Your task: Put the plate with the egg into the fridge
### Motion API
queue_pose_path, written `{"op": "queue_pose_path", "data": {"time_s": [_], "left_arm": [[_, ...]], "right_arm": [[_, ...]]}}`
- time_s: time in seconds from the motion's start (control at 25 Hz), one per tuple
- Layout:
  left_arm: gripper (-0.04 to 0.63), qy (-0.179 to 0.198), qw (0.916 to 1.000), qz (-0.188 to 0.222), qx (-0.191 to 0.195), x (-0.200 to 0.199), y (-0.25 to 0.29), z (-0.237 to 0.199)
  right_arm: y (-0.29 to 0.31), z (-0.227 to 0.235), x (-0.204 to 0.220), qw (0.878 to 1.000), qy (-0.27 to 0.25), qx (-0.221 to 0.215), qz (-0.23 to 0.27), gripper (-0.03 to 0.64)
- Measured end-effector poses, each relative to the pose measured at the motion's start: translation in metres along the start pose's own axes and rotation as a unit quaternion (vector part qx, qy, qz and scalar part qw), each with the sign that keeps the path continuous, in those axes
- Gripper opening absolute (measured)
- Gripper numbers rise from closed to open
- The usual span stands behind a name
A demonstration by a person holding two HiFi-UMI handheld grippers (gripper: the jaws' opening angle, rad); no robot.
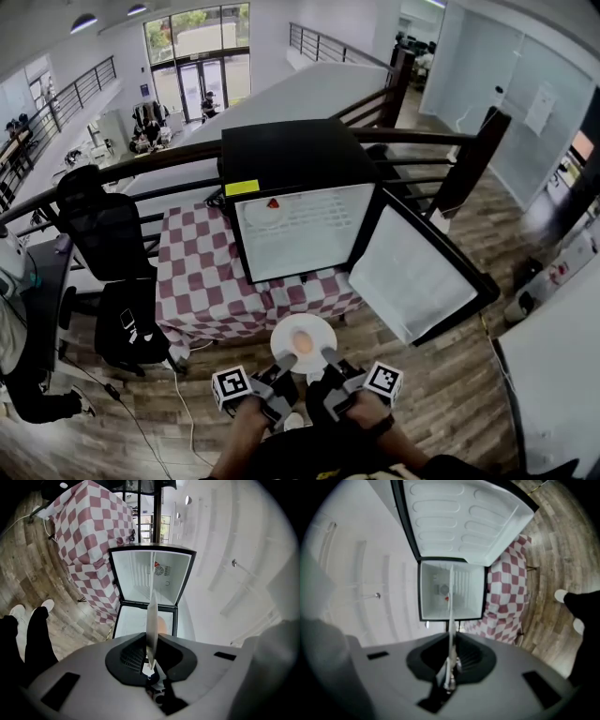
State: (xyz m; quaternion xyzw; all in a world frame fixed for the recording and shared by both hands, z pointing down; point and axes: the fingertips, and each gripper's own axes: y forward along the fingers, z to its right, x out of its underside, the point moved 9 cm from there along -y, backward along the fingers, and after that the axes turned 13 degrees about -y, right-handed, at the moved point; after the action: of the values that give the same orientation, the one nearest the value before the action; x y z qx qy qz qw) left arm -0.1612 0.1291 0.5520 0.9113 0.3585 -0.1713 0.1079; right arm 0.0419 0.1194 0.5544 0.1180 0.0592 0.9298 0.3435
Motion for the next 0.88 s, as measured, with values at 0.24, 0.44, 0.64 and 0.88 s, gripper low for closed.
{"op": "queue_pose_path", "data": {"time_s": [0.24,0.44,0.64,0.88], "left_arm": [[0.048,0.007,1.0,0.004,-0.002,-0.019,0.047,0.02],[0.048,0.016,0.9998,0.011,0.009,-0.04,0.091,0.039],[0.048,0.023,0.9995,0.019,0.013,-0.054,0.127,0.053],[0.048,0.03,0.9991,0.026,0.01,-0.069,0.153,0.059]], "right_arm": [[0.03,-0.002,-0.046,1.0,0.007,-0.012,0.003,0.031],[0.062,-0.004,-0.088,1.0,0.005,-0.026,0.003,0.031],[0.086,-0.008,-0.126,0.999,-0.007,-0.034,-0.002,0.031],[0.107,-0.005,-0.149,0.999,0.004,-0.049,-0.011,0.031]]}}
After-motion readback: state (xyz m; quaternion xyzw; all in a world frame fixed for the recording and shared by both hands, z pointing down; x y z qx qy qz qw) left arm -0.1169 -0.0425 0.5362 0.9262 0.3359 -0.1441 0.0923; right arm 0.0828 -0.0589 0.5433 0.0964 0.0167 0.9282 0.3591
